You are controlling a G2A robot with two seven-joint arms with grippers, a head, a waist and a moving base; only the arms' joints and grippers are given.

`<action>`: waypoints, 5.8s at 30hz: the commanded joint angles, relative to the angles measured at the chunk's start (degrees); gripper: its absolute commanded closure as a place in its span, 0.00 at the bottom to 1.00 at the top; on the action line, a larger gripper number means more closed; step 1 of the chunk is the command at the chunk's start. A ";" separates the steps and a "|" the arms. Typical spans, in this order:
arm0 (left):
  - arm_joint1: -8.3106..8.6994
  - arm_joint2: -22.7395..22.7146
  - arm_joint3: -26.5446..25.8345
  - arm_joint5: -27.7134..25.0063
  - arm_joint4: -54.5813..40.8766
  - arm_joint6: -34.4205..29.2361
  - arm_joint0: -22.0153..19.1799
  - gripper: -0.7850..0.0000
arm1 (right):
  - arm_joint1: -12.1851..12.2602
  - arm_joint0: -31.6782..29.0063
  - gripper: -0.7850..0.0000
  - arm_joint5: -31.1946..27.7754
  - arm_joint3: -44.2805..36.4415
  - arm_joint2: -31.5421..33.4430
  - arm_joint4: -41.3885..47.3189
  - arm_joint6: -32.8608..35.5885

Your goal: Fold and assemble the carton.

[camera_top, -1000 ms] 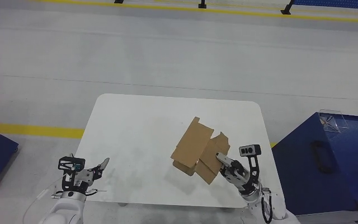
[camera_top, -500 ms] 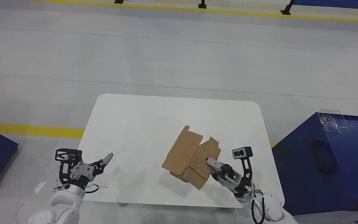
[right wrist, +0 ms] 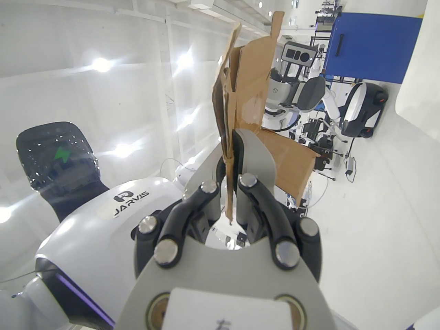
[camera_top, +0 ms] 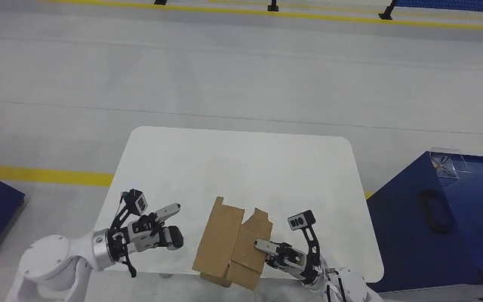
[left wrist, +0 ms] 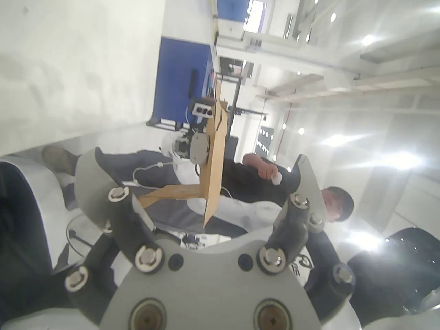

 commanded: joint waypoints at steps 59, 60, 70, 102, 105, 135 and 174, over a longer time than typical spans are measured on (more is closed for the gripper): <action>-5.21 27.06 15.39 -29.75 -33.61 24.41 -1.27 1.00 | -5.99 -1.93 0.64 -23.03 1.37 1.62 -72.36 -57.23; -5.19 26.94 15.32 -29.53 -33.68 24.19 -1.15 1.00 | -6.08 -1.84 0.62 -22.79 1.57 1.33 -72.52 -57.57; -5.17 26.02 15.67 -27.88 -34.35 23.90 -0.57 1.00 | -6.96 0.40 0.69 -21.92 4.48 -2.14 -71.48 -57.78; -4.02 11.58 14.38 -29.48 -32.47 26.35 -3.98 0.00 | -2.44 -6.34 1.00 -12.23 -11.07 7.94 -83.20 -26.08; -3.82 12.86 12.31 -27.84 -28.80 23.07 -3.68 0.00 | -1.80 -7.78 1.00 -14.39 -13.43 8.61 -83.34 -22.60; -2.22 19.34 24.35 -18.87 -14.89 6.93 -11.64 0.00 | 0.34 -8.98 1.00 -15.72 -17.49 9.88 -79.82 -21.49; 1.57 8.75 -1.47 -35.98 40.07 8.52 2.54 0.00 | 3.74 -1.97 1.00 -5.23 -10.89 10.88 -35.44 4.81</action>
